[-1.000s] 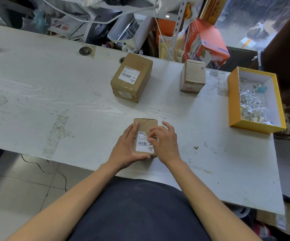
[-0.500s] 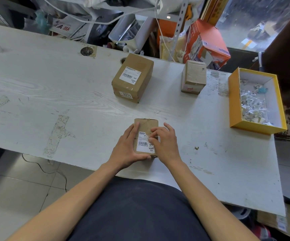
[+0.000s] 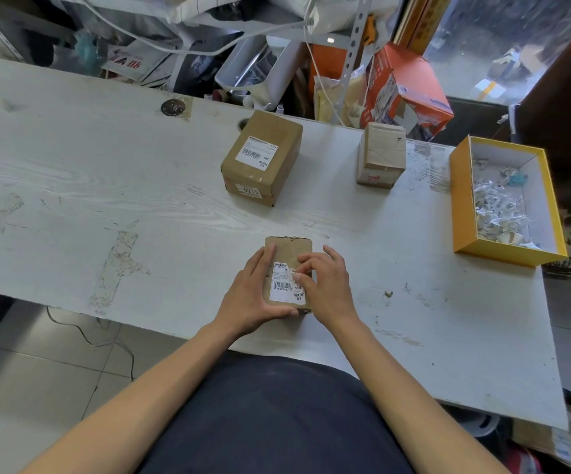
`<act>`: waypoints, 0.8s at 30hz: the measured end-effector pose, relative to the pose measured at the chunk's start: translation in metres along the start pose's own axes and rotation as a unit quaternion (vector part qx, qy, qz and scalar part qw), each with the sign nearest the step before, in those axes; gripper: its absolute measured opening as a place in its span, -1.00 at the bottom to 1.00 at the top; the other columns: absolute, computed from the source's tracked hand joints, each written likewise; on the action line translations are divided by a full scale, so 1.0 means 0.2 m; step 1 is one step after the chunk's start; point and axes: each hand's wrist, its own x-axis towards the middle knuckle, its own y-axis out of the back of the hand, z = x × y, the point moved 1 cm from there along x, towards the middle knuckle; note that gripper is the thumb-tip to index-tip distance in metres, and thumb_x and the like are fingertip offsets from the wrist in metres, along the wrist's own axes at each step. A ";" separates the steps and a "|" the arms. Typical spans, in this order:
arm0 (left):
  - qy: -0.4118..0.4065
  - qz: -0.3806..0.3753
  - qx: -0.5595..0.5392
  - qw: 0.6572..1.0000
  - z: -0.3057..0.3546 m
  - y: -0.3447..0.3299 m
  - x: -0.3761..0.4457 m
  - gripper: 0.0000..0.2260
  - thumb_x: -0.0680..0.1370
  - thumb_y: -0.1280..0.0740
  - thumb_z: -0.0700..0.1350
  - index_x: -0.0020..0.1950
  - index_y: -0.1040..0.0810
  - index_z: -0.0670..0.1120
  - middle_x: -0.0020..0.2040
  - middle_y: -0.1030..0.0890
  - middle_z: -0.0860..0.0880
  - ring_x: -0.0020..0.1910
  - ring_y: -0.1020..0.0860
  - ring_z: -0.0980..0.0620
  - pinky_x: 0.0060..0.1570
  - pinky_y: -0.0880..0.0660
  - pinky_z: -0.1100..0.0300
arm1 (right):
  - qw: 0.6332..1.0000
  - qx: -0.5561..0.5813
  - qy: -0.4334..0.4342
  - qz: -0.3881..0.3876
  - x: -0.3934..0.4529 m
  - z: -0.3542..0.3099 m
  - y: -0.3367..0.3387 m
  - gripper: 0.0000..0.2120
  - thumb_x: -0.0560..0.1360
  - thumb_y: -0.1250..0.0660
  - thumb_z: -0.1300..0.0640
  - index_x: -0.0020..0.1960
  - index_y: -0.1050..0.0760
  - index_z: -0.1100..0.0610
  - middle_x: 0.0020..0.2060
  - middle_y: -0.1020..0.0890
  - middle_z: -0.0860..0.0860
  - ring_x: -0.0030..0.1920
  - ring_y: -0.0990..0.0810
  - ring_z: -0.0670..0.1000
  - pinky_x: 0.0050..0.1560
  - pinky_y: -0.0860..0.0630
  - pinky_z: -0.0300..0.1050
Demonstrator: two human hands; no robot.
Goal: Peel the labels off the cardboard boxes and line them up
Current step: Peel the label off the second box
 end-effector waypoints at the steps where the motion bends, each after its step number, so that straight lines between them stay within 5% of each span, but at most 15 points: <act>1: 0.001 0.000 -0.002 1.000 0.00 0.00 0.00 0.15 0.17 -0.52 0.33 0.58 0.11 0.23 0.59 -0.09 0.12 0.52 -0.19 0.08 0.43 -0.31 0.02 | 1.000 0.003 0.000 0.000 0.00 0.00 0.00 -0.88 0.46 -0.41 0.17 -0.19 -0.51 0.01 0.10 -0.61 -0.14 0.45 -0.22 0.00 0.40 -0.23 0.04; 24: -0.004 0.003 -0.015 1.000 0.00 0.00 0.00 0.14 0.18 -0.54 0.32 0.56 0.11 0.28 0.58 -0.11 0.13 0.53 -0.16 0.13 0.46 -0.28 -0.01 | 1.000 0.015 -0.008 -0.003 0.00 -0.02 0.02 -0.85 0.46 -0.41 0.17 -0.21 -0.49 -0.02 0.11 -0.62 -0.12 0.44 -0.23 0.02 0.40 -0.22 0.06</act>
